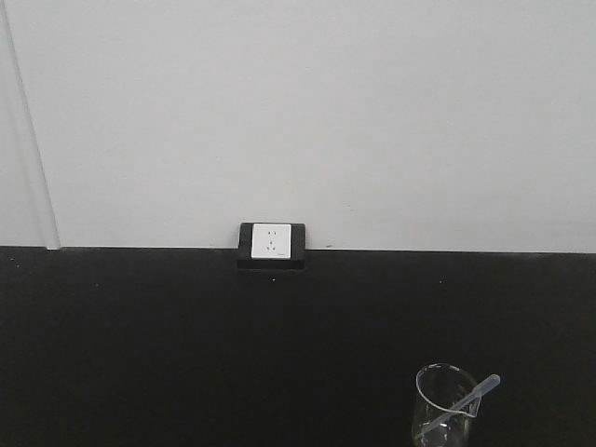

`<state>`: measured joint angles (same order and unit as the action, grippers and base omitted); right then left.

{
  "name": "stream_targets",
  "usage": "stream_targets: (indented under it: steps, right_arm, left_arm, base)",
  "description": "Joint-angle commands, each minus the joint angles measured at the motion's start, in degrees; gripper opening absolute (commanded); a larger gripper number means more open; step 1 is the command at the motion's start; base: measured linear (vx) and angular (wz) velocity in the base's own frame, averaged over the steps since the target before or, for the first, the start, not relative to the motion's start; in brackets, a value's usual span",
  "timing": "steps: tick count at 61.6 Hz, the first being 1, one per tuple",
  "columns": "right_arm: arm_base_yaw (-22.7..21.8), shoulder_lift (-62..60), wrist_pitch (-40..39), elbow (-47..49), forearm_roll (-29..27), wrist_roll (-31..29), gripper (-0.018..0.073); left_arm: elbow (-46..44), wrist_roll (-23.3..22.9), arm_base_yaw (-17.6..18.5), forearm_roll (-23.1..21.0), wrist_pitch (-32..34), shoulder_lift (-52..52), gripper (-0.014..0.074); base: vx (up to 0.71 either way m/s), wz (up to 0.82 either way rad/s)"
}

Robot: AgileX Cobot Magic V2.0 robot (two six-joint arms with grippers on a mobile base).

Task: Grab transparent chemical and place on left bench

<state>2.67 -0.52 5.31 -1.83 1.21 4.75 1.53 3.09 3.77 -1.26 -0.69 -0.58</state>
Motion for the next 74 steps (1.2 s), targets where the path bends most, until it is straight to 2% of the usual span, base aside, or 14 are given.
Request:
stream_targets:
  steps: [1,16,23,34,45,53,69,74]
  right_arm:
    - [-0.32,-0.52,-5.31,-0.32,0.01,-0.23,-0.0008]
    - [-0.32,-0.52,-5.31,-0.33,0.13,-0.23,-0.0008]
    - [-0.32,-0.52,-9.23,0.22,0.71,-0.23,-0.0008]
    - [-0.32,1.67,-10.18,6.78,1.06,-0.5,-0.0008]
    - [-0.32,13.77,-10.49,15.84,3.57,-0.66,-0.0008]
    - [-0.32,24.64,-13.61,21.16,5.26,-0.66,-0.0008]
    - [-0.32,40.5,-25.78,23.67,3.17,0.02,-0.0008]
    - [-0.32,43.45,-25.64,23.67,0.28,0.29,-0.0006]
  left_arm:
    - [0.93,-0.45,0.1,-0.04,4.49,-1.1,-0.0004]
    - [0.93,-0.45,0.1,-0.04,4.49,-1.1,-0.0004]
    - [0.93,-0.45,0.1,-0.04,4.49,-1.1,-0.0004]
    - [0.93,-0.45,0.1,-0.04,4.49,-1.1,-0.0004]
    - [0.93,-0.45,0.1,-0.04,4.49,-1.1,-0.0004]
    - [0.93,-0.45,0.1,-0.04,4.49,-1.1,-0.0004]
    - [0.93,-0.45,0.1,-0.04,4.49,-1.1,-0.0004]
    - [0.93,-0.45,0.1,-0.04,4.49,-1.1,-0.0004]
  base:
    - [0.0,0.0]
    - [0.0,0.0]
    - [0.0,0.0]
    - [0.0,0.0]
    - [0.0,0.0]
    - [0.0,0.0]
    - [0.0,0.0]
    - [0.0,0.0]
